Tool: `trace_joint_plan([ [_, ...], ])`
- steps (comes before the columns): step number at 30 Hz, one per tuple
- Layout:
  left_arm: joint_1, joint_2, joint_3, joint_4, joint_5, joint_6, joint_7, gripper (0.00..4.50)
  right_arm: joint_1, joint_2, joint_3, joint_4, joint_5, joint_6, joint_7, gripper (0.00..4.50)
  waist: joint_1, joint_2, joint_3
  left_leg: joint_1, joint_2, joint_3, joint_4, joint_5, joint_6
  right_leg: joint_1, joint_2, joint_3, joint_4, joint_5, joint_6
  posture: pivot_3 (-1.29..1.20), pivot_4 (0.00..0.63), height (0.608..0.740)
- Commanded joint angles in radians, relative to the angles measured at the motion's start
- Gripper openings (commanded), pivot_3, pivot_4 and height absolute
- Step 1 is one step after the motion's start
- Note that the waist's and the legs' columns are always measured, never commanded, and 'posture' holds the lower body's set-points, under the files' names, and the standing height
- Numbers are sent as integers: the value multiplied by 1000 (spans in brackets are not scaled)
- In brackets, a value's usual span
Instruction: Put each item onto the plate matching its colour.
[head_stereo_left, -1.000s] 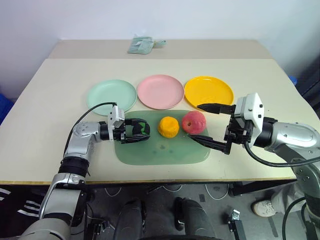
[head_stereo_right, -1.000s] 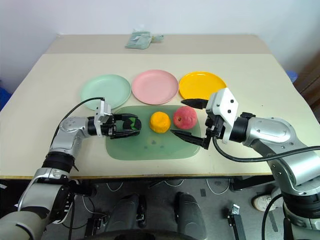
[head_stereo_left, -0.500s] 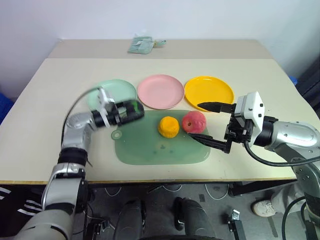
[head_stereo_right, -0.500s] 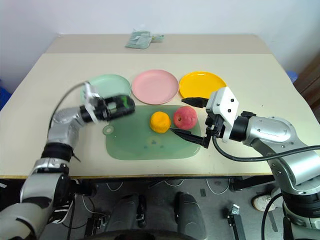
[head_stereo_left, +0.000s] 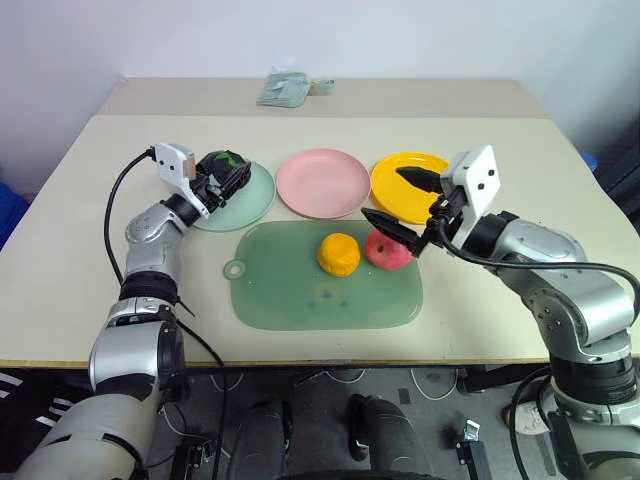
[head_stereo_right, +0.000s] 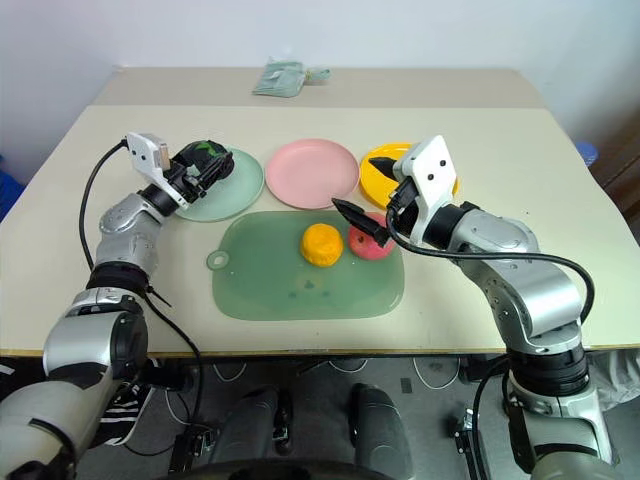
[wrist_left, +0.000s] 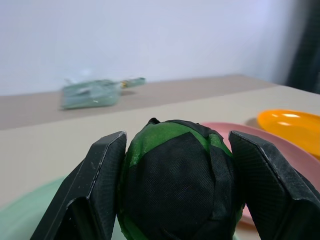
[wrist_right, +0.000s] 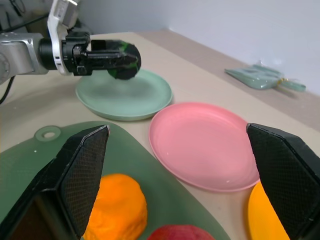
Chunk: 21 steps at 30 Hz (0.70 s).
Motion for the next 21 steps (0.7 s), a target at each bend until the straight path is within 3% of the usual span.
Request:
trace_joint_plan([
  [1, -30, -6, 5, -4, 15, -20, 41, 3284, -10, -2, 0, -51, -1, 12, -7, 4500, -2, 0, 0, 0, 0, 0, 0, 0, 0, 0, 0, 0, 0, 0, 0, 0, 150, 740],
  [13, -44, 6, 7, 29, 63, -40, 120, 3284, -15, -14, 0, -47, -20, 24, 5, 4500, -2, 0, 0, 1, 0, 0, 0, 0, 0, 0, 1, 0, 1, 0, 0, 0, 150, 740],
  [17, -38, 17, 10, 8, 60, -34, 103, 4448, -16, -16, 0, -42, -26, 19, 13, 4500, -3, 0, 0, 1, 0, 0, 0, 0, 0, 0, 1, 0, 1, 0, 0, 0, 150, 740],
  [21, -44, 21, 30, -6, 30, -23, 67, 4448, -19, -17, 1, -35, -33, 13, 20, 4500, -4, 0, 0, 1, 0, 0, 0, 0, 0, 0, 1, 0, 1, 0, 0, 0, 150, 740],
])
